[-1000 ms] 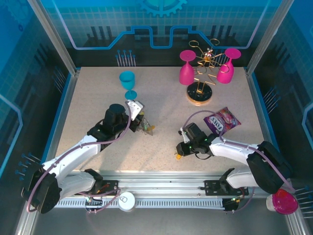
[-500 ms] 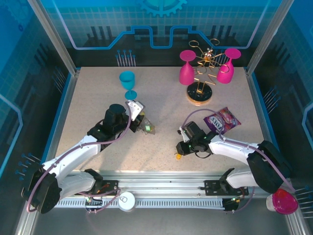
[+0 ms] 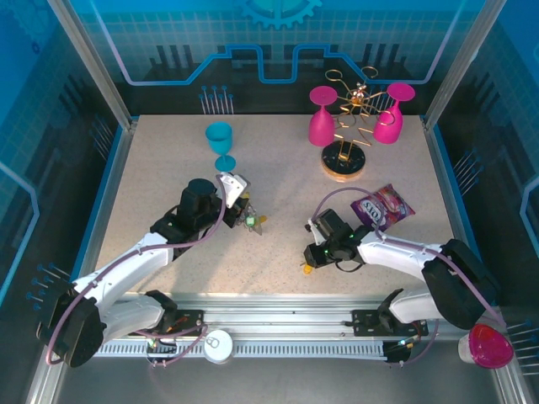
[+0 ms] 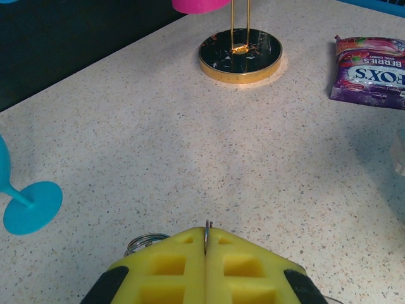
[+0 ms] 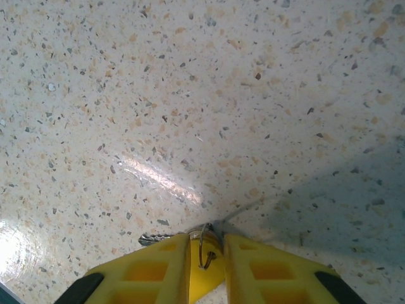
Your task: Put the keys on the keyring
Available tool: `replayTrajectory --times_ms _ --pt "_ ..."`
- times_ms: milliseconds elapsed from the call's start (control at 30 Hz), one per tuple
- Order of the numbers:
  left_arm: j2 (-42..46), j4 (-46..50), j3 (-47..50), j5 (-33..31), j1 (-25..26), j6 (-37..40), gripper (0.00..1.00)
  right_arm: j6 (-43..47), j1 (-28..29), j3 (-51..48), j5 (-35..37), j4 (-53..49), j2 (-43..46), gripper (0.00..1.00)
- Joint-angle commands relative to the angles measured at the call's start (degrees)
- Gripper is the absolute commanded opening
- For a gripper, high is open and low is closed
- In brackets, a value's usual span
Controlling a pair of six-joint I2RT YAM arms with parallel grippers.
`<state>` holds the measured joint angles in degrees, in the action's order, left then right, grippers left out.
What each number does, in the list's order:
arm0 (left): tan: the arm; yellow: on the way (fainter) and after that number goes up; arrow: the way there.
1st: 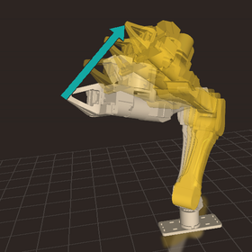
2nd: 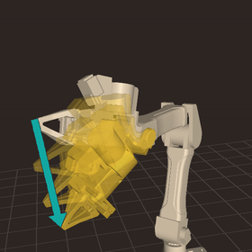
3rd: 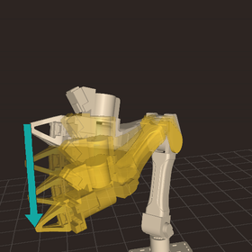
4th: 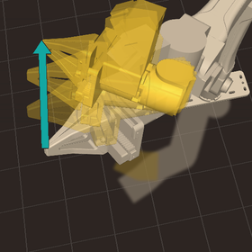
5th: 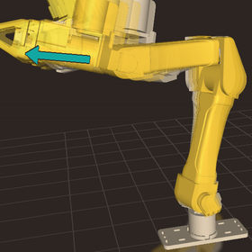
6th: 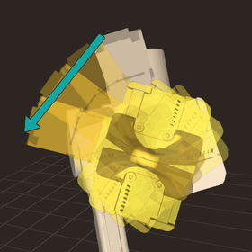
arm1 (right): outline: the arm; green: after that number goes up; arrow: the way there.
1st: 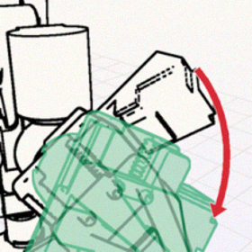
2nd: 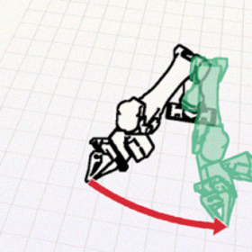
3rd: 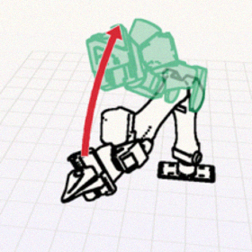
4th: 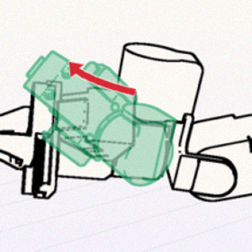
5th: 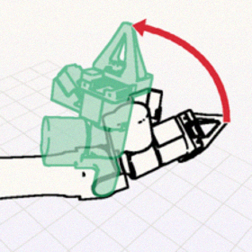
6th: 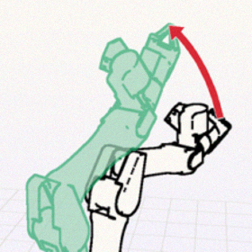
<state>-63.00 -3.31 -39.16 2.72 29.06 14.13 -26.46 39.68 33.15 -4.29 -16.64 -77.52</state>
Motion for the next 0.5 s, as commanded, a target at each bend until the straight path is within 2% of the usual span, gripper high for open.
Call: replayTrajectory --times_ms 0,233,467 --pt "0.1 -1.79 0.13 1.46 0.52 1.46 0.0 0.71 0.71 1.57 0.69 -1.59 -0.77 0.2" --pt "0.08 -1.7 0.14 1.53 0.49 1.64 0.0 1.06 0.93 1.77 1.0 -1.97 -0.57 0.15" --pt "0.08 -1.7 0.13 1.76 0.55 1.69 0.0 1.11 1.19 1.77 0.78 -2.1 -0.33 0.17"
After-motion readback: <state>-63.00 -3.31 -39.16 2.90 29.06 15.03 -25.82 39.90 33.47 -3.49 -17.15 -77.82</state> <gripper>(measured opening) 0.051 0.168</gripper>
